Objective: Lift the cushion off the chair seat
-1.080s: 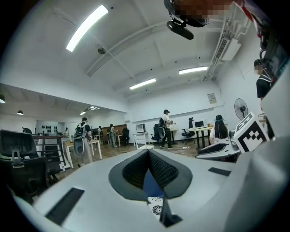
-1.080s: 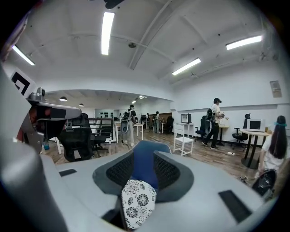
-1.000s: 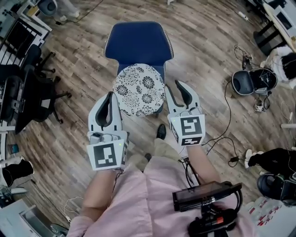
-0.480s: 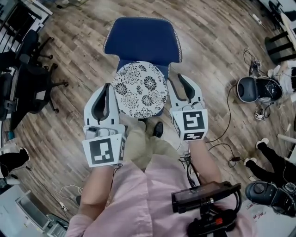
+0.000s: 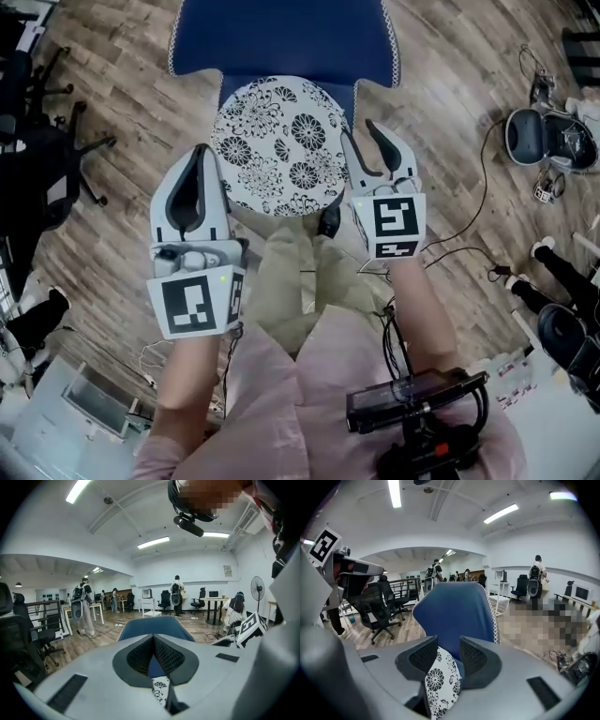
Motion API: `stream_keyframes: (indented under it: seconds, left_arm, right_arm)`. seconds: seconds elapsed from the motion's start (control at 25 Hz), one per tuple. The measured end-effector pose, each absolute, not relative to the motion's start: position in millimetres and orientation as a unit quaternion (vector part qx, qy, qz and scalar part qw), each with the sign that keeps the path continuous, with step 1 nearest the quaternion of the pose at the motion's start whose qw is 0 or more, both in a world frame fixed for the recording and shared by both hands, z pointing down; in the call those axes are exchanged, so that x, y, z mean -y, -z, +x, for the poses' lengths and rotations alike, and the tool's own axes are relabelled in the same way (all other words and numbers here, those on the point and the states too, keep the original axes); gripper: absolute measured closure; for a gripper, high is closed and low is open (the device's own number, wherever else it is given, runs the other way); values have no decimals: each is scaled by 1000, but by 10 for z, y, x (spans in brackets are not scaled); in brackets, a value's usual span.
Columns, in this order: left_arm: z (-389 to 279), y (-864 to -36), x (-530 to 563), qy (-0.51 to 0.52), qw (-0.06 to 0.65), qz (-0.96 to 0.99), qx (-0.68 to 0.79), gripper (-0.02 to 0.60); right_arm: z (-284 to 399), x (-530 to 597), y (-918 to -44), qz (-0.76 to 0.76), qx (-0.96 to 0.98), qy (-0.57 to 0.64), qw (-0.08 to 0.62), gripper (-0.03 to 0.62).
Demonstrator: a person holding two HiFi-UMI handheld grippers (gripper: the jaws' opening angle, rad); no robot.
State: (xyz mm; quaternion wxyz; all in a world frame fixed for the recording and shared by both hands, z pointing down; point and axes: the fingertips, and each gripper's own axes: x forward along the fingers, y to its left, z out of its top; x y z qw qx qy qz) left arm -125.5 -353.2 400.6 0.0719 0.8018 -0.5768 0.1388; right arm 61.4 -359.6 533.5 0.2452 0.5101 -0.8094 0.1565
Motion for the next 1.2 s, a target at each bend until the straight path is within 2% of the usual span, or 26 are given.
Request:
stream_keyframes:
  seconds: [0.32,0.64,0.96,1.2]
  left_arm:
    - [-1236,-4950,3688,-179,127,803,555,571]
    - [-1240,-5487,3749,-203,137,805,540,571]
    - [-1275,-5800,3750,-215,146,804,535,571]
    - [-1272,-5793,3772,-210,143,805,537,571]
  right_arm:
    - [700,3630,-6429,506,788,-204,285,444]
    - [753,3637,-7373,500,774,-233,311,431]
    - [784,3607,-7992,490,757,-272,338,413]
    - [818,3493,-8315,474,732,-316,373,425]
